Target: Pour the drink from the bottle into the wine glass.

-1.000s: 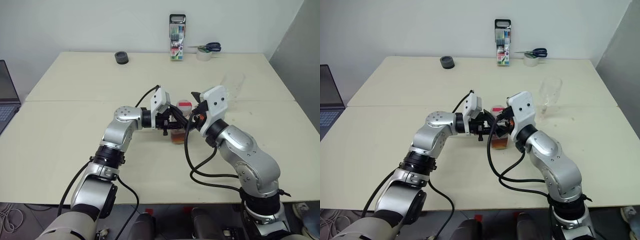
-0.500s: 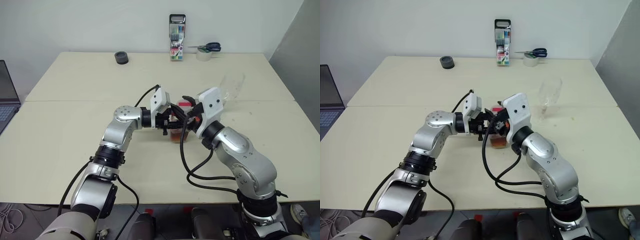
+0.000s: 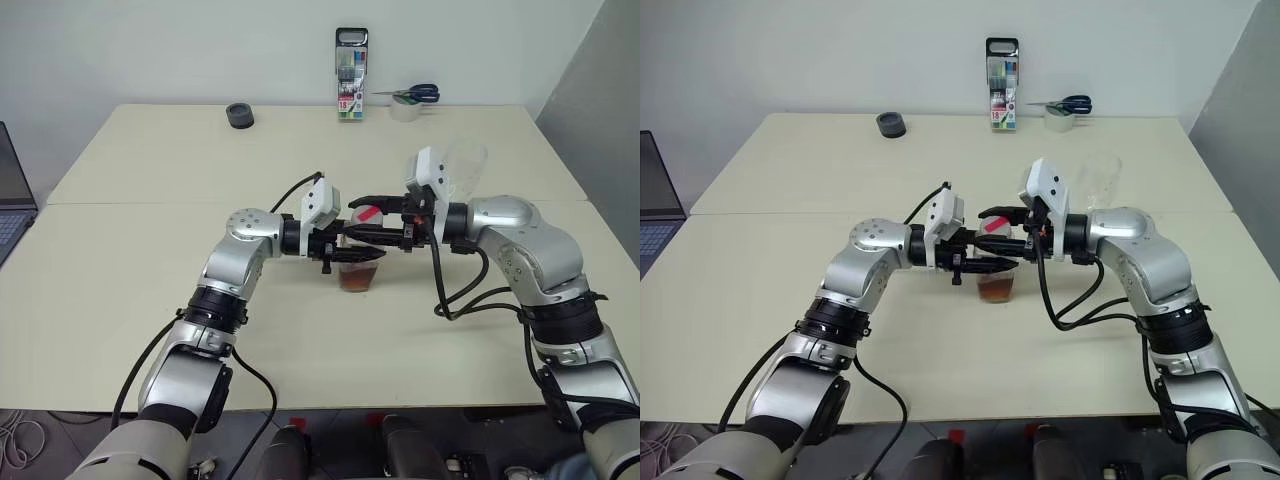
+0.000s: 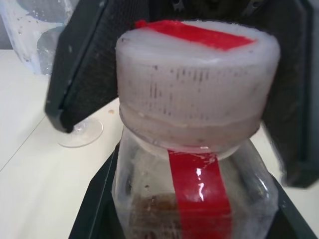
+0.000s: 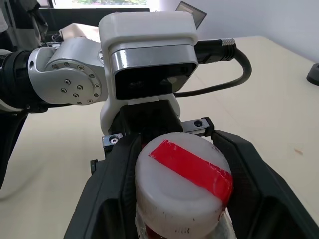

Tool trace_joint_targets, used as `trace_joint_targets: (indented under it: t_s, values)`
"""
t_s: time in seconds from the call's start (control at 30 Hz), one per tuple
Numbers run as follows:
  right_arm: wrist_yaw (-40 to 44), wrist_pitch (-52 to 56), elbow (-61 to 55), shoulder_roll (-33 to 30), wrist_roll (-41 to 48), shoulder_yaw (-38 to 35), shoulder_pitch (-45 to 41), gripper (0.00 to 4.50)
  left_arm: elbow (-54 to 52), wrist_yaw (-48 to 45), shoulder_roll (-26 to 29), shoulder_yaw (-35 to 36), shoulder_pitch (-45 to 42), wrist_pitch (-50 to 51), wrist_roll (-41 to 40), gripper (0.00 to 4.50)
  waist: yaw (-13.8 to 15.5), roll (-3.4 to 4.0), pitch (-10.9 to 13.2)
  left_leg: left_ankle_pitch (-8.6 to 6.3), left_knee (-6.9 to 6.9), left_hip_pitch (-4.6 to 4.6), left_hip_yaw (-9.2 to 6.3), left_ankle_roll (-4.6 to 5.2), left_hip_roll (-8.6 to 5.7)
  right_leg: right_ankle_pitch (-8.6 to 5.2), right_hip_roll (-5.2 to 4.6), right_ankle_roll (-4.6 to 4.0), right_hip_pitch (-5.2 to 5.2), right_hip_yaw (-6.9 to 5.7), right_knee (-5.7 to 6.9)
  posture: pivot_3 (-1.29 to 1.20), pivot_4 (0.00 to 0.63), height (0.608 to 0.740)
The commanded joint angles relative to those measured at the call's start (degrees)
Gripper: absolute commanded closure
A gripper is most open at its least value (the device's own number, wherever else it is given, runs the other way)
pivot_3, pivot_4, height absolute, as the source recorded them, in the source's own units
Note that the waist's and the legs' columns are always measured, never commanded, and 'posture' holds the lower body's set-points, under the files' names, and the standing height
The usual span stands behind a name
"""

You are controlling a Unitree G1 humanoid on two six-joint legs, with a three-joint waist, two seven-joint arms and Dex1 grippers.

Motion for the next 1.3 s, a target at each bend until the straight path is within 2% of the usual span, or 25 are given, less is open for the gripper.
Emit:
trace_joint_targets:
  t_s: [0.03, 0.1, 0.13, 0.3, 0.6, 0.87, 1.3]
  values:
    - [-0.8, 0.7, -2.5, 0.3, 1.7, -2.8, -0.5, 0.83, -1.5, -0.3, 0.2, 0.8, -1.9, -1.8, -0.5, 2.78, 0.0, 0.0, 0.0, 0.01, 0.01, -0.01, -0.01, -0.02, -0.02, 0.0, -0.03, 0.0, -0.01, 0.0, 0.0, 0.0, 0.15, 0.74]
    - [-1.9, 2.8, -5.0, -0.2, 3.0, -4.2, 0.1, 0.16, -1.7, -0.2, 0.2, 0.9, -1.7, -1.7, -0.7, 2.78, 0.1, 0.0, 0.0, 0.02, 0.04, -0.01, -0.05, -0.03, -0.01, 0.0, -0.04, 0.0, -0.01, 0.0, 0.01, 0.0, 0.15, 0.74]
    - [-2.6, 4.3, -7.3, -0.9, 4.1, -5.3, 0.9, 0.0, -1.8, -0.1, 0.2, 0.9, -1.6, -1.6, -0.8, 2.78, 0.1, 0.0, 0.0, 0.02, 0.04, -0.02, -0.07, -0.04, -0.02, 0.0, -0.04, 0.0, -0.01, 0.0, 0.01, 0.0, 0.15, 0.74]
    - [-8.1, 9.6, -15.0, -2.1, 6.7, -9.2, 4.6, 0.0, -1.9, -0.2, 0.1, 1.1, -1.3, -1.3, -1.2, 2.79, 0.3, 0.0, 0.0, 0.01, 0.06, -0.07, -0.14, -0.02, -0.02, 0.0, -0.05, 0.0, -0.01, -0.03, 0.0, 0.0, 0.15, 0.74]
    - [-15.6, 4.9, -17.5, 0.9, 0.1, -5.2, 7.3, 0.0, -1.3, -0.9, -0.3, 0.9, -1.9, -1.1, -1.5, 2.79, 0.1, 0.0, 0.0, 0.0, 0.06, -0.05, -0.04, 0.01, -0.01, 0.0, 0.0, 0.0, -0.01, -0.04, 0.05, 0.0, 0.15, 0.74]
    - [-17.9, 4.0, -16.0, 1.8, -0.9, -6.8, 7.7, 0.0, -1.8, -1.4, -0.1, 0.9, -1.6, -1.1, -1.3, 2.79, 0.1, 0.0, 0.0, 0.02, 0.06, -0.05, -0.05, -0.03, -0.01, 0.0, -0.01, 0.0, -0.01, -0.05, 0.04, 0.0, 0.15, 0.74]
    - [-19.5, 6.0, -19.1, -2.0, 0.9, -10.9, 12.2, 0.0, -2.2, -1.2, -0.3, 1.0, -0.7, -1.0, -1.3, 2.79, 0.2, 0.0, 0.0, 0.0, 0.07, -0.05, -0.03, 0.01, -0.01, 0.0, -0.01, 0.0, -0.01, -0.04, 0.05, 0.0, 0.15, 0.74]
